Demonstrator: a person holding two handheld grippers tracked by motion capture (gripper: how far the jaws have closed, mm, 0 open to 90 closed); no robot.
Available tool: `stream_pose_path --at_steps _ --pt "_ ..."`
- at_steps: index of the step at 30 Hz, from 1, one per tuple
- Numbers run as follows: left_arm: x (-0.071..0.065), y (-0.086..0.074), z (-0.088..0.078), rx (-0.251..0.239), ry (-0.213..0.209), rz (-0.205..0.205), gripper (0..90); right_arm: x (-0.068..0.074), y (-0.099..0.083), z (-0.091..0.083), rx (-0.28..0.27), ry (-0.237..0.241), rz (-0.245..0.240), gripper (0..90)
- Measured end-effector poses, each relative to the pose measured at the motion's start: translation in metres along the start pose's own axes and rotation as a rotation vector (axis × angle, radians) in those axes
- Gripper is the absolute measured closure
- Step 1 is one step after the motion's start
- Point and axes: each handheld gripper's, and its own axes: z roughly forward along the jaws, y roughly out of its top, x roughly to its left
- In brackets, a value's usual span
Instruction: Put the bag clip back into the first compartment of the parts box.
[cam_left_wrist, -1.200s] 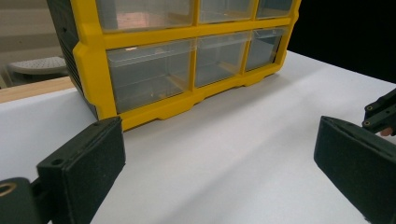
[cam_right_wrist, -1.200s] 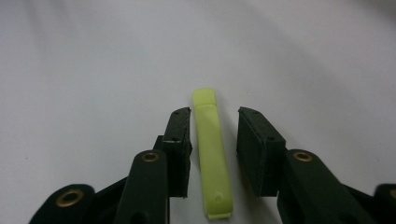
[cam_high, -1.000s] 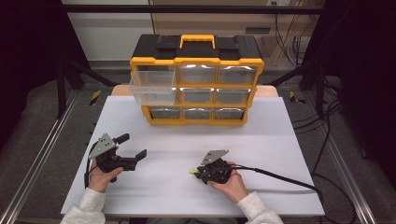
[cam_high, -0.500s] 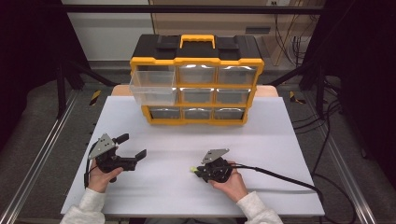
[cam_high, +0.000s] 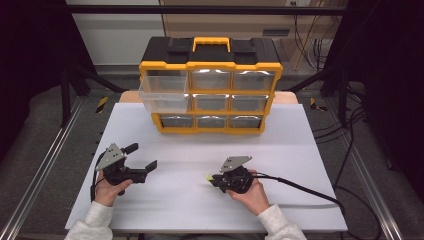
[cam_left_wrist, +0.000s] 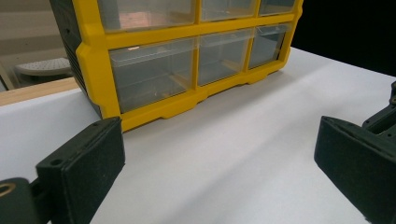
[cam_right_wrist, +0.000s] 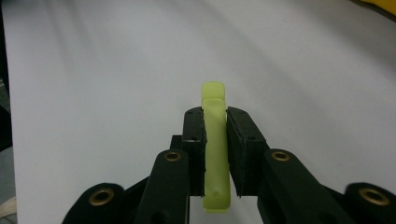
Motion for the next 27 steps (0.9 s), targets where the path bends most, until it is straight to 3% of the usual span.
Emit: stream_pose_path --at_steps 9,27 --pt "-0.001 0.0 0.001 0.002 0.0 0.004 1.6 -0.001 0.006 -0.013 -0.041 0.0 0.006 78.0" --pt "0.0 -0.001 -0.001 0.001 0.011 -0.001 1.6 -0.011 0.028 -0.055 -0.16 -0.005 0.027 78.0"
